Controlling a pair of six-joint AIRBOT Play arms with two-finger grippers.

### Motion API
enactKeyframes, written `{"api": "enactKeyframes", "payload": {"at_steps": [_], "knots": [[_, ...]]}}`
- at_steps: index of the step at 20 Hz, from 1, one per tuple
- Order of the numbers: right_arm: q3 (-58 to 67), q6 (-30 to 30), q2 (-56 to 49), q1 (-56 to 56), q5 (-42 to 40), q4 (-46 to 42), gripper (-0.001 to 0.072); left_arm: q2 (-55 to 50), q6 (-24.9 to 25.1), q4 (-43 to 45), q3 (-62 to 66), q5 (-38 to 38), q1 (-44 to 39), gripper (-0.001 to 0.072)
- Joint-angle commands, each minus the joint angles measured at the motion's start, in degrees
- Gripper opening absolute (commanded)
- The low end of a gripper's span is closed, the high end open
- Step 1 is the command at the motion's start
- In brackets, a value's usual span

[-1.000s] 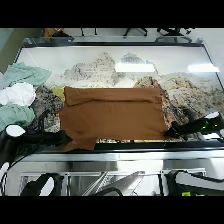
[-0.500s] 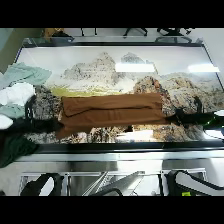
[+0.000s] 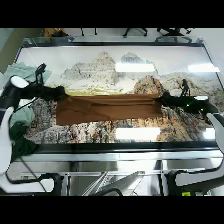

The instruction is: Fold the shirts.

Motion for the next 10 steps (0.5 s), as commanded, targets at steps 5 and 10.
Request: {"api": "enactKeyframes", "payload": {"at_steps": [5, 10], "knots": [[4.96, -1.81, -2.69, -1.18, -1.09, -4.07, 0.0368, -18.53, -0.28, 0.46, 18.69, -6.58, -2.64, 0.0686], [7.17, 1.66, -2.69, -5.99, 2.86, -7.98, 0.0648, -19.1, -4.24, 0.28, 28.74, -15.58, 0.9, 0.0669]]}}
